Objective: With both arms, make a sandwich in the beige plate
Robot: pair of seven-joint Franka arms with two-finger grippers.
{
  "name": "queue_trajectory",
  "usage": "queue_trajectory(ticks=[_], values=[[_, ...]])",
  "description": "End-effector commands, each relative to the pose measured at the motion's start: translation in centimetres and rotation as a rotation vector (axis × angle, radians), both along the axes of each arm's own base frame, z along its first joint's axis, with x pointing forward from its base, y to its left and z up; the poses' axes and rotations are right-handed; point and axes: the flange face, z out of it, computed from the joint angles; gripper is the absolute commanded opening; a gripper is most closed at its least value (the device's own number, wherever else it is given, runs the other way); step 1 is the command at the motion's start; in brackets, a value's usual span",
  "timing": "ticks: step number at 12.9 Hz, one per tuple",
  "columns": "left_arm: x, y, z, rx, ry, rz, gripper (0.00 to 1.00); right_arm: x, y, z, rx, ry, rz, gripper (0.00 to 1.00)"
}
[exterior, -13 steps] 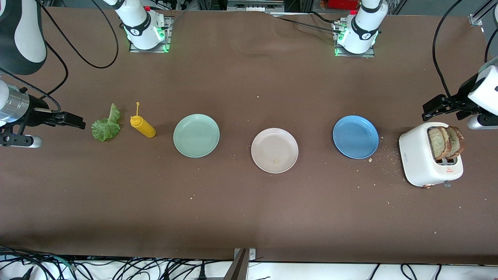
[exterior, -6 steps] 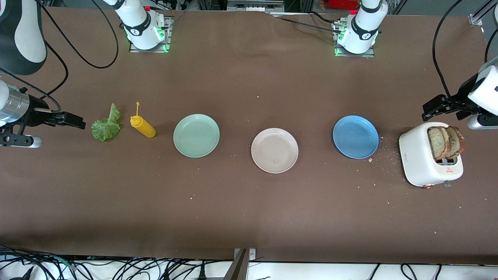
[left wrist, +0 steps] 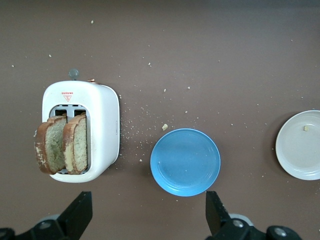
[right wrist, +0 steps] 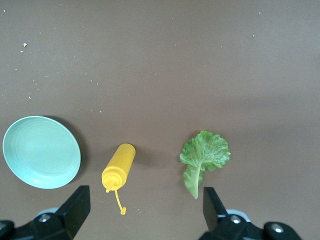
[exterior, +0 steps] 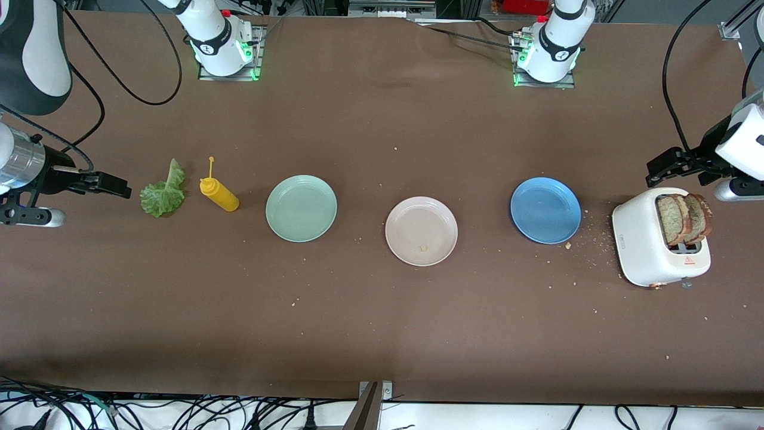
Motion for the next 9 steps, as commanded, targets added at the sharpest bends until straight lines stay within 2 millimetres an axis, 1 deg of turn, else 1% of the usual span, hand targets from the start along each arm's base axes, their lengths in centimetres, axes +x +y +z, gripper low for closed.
queue_trajectory(ticks=[1, 3, 5, 7, 8, 9], values=[[-0.2, 0.1, -0.1, -0.033, -0.009, -0.007, 1.00, 0.4, -0.1, 0.4, 0.005, -0.010, -0.013, 1.00], [-0.2, 0.2, -0.1, -0.031, -0.009, -0.005, 1.00, 0.3, 0.0, 0.5, -0.002, -0.010, -0.008, 1.00], [0.0, 0.5, -0.5, -0.026, -0.002, -0.002, 1.00, 0.3, 0.0, 0.5, -0.004, -0.010, -0.008, 1.00], [0.4, 1.5, -1.0, -0.024, -0.012, 0.011, 1.00, 0.3, 0.2, 0.5, -0.022, -0.007, 0.002, 1.00], [0.5, 1.9, -1.9, -0.024, -0.009, -0.007, 1.00, 0.3, 0.6, 0.5, -0.028, -0.007, 0.011, 1.00], [0.6, 3.5, -2.7, -0.024, -0.015, -0.019, 1.00, 0.3, 0.9, 0.5, -0.032, -0.007, 0.012, 1.00]])
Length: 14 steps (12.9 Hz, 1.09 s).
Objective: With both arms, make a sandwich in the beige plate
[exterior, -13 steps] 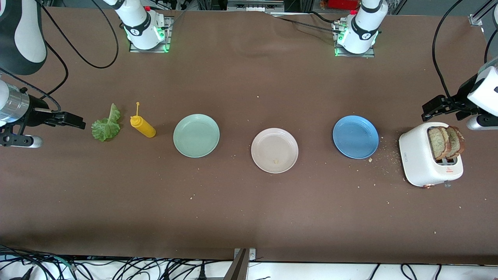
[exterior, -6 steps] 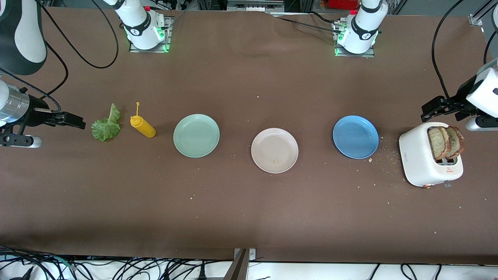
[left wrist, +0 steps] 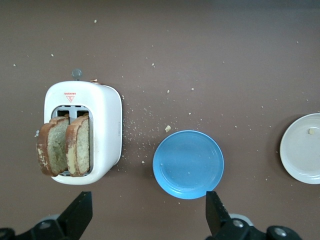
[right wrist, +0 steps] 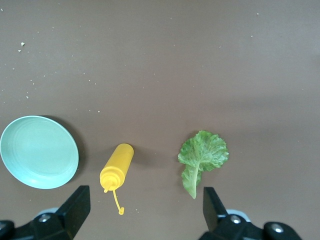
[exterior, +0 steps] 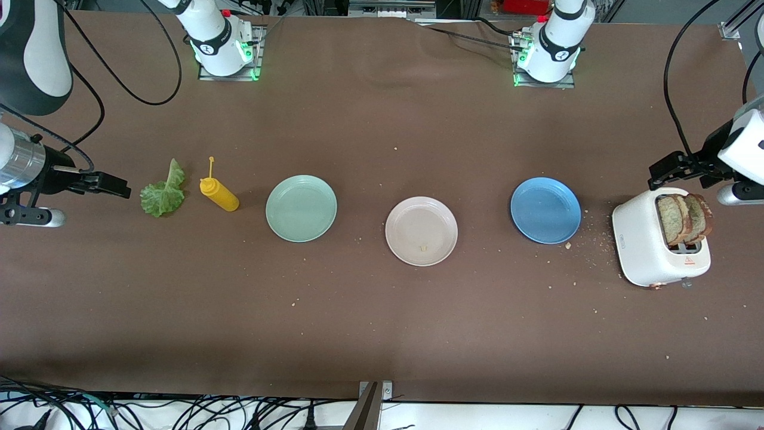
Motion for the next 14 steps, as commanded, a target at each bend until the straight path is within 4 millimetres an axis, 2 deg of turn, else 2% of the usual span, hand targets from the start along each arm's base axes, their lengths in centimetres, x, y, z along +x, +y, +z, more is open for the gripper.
queue_trajectory(ticks=[1, 5, 8, 10, 12, 14], values=[[0.3, 3.3, -2.3, -0.029, -0.017, -0.034, 1.00, 0.3, 0.7, 0.5, -0.026, -0.009, -0.023, 1.00], [1.3, 7.6, -6.9, -0.033, 0.034, 0.003, 1.00, 0.3, 0.8, 0.5, -0.035, -0.009, -0.034, 1.00], [1.4, 10.1, -10.5, -0.037, 0.060, 0.017, 1.00, 0.3, 0.7, 0.5, -0.035, -0.007, -0.036, 1.00], [0.9, 11.1, -13.1, -0.037, 0.061, 0.020, 1.00, 0.3, 0.7, 0.5, -0.035, -0.007, -0.036, 1.00], [0.4, 11.4, -15.5, -0.038, 0.064, 0.023, 1.00, 0.3, 0.7, 0.5, -0.035, -0.006, -0.036, 1.00], [0.3, 12.1, -17.1, -0.041, 0.083, 0.036, 1.00, 0.3, 0.7, 0.5, -0.035, -0.006, -0.036, 1.00]])
